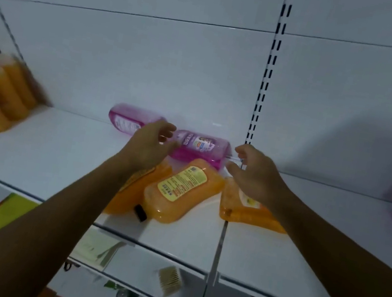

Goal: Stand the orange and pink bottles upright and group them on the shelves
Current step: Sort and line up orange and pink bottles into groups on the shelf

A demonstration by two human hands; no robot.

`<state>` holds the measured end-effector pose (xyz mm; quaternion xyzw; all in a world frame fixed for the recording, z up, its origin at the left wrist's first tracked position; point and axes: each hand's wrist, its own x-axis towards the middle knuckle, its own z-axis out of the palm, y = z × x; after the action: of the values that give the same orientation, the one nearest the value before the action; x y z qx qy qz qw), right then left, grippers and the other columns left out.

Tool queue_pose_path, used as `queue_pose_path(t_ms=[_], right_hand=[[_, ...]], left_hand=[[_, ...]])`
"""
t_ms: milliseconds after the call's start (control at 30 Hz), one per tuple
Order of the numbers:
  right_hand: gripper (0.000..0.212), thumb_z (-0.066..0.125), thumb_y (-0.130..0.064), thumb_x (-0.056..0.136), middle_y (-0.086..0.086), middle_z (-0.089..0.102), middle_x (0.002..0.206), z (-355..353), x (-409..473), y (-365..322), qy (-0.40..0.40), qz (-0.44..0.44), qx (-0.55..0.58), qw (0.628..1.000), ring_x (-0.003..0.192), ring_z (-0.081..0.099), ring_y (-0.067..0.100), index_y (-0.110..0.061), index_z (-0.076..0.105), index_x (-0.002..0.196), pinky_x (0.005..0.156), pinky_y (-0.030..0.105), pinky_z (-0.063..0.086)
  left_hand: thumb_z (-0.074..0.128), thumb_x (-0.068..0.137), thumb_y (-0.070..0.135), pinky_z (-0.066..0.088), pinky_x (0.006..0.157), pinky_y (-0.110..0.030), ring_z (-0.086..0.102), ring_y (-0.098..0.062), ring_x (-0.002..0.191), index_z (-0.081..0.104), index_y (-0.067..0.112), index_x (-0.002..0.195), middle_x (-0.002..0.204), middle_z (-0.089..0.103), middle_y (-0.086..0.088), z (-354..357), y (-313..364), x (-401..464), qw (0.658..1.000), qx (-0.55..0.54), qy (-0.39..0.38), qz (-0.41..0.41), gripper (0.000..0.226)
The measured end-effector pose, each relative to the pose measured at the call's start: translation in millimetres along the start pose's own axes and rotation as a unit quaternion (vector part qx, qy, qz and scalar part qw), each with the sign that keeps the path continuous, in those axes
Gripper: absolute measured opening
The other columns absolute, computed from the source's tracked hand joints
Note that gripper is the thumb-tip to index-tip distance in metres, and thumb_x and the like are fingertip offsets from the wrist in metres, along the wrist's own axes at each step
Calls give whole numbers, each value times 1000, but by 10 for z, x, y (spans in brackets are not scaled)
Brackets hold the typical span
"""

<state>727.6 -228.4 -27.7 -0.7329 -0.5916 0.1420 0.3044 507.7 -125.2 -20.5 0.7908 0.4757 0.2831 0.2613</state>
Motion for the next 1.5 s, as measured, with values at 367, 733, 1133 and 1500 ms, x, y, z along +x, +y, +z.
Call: queue_pose_path(t_ms=[367,733,1133,1500], right_hand=[[40,44,-43,97,6,58,127,-216,-62,252,-32,60,-168,984,111,55,25,-18,51,128,94,40,46],[51,35,-58,95,6,63,111,-418,-557,770,-4,174,-134,976,92,58,20,-16,59,114,84,37,50],[31,58,-44,88,-7,67,101,-688,-451,93,162,19,338,927,97,63,13,-23,62,111,81,34,50],[79,78,-16,70,3,64,113,362,136,-1384,-31,-88,421,902,97,68,20,-19,42,141,73,33,59]], left_hand=[[63,90,39,35,88,-21,50,-9,117,52,22,134,133,56,4,322,485,-218,977,73,-128,155,49],[64,70,72,46,96,-42,54,-22,114,31,25,143,135,52,-1,1085,930,-256,887,271,-252,275,94],[79,72,43,58,74,-40,66,-24,95,55,24,122,107,66,1,414,869,-213,927,-251,-274,45,59],[66,84,29,52,92,-44,63,-36,109,59,4,123,119,65,-19,-824,-377,-498,887,-430,-164,-43,47]])
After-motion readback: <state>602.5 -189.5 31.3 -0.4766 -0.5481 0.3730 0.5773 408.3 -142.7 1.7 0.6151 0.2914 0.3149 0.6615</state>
